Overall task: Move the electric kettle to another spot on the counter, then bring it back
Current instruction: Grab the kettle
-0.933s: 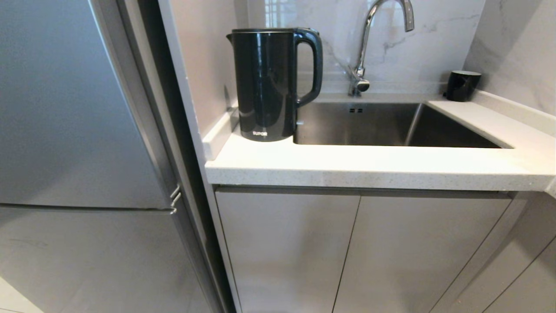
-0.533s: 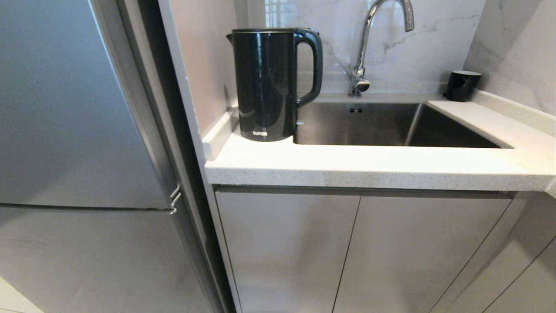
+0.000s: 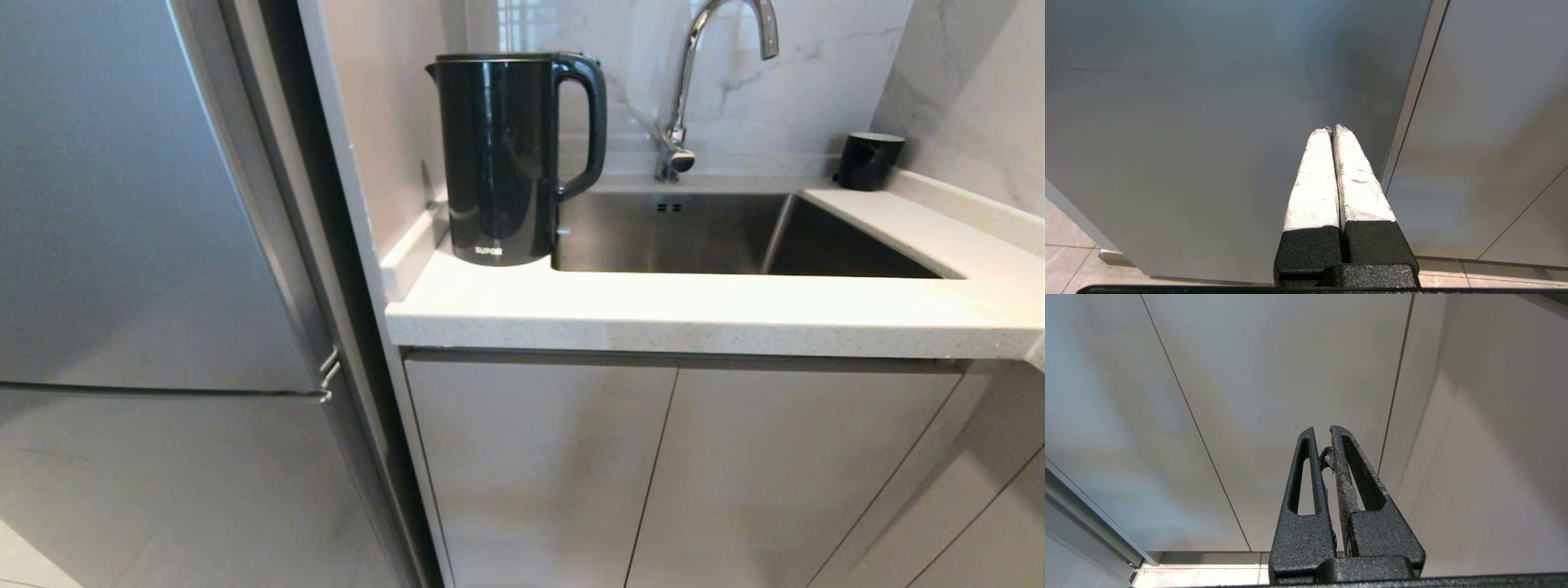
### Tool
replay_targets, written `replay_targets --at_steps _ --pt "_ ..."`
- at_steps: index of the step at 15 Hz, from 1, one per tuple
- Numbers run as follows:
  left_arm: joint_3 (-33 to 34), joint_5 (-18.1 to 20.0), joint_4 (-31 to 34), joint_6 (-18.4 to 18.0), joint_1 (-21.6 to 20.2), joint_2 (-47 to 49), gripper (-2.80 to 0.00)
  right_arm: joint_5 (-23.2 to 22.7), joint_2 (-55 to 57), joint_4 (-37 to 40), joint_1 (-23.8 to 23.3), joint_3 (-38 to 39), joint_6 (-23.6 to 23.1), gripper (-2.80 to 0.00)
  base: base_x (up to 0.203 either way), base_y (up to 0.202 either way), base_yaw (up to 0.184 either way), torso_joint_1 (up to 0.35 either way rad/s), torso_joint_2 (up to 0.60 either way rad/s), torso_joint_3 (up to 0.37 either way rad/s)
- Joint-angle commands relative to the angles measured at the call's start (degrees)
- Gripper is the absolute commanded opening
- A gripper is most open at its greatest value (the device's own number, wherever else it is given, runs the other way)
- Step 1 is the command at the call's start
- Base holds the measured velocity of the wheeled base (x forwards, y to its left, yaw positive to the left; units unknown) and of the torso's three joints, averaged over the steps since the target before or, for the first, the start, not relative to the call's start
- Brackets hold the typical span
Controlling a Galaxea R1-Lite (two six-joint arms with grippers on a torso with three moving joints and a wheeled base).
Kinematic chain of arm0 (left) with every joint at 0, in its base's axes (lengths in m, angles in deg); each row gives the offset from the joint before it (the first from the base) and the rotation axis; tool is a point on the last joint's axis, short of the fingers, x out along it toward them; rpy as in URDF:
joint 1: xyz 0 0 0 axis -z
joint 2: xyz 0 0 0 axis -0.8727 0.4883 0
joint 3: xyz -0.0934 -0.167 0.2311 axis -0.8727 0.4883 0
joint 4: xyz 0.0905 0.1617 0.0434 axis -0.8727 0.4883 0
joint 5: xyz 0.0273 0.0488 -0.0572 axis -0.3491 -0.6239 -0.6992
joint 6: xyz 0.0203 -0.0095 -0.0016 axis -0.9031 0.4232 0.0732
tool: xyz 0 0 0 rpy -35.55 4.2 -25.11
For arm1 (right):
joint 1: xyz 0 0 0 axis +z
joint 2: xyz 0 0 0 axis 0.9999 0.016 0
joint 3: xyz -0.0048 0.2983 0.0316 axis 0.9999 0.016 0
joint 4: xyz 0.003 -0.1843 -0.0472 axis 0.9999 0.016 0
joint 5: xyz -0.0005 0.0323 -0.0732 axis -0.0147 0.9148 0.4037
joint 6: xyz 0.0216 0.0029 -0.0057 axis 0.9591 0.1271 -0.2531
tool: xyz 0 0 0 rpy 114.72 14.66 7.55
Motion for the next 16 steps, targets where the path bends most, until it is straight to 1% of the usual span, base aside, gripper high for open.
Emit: replay_targets --at_steps 1,16 --pt "0.0 0.0 0.0 0.0 0.0 0.0 -2.8 0.0 0.0 0.0 0.0 0.0 0.1 -2.8 0.0 0.0 0.0 0.0 0.0 0.0" --pt "0.0 0.0 0.0 0.0 0.0 0.0 -2.8 0.0 0.0 0.0 0.0 0.0 0.1 -2.8 0.0 0.0 0.0 0.0 0.0 0.0"
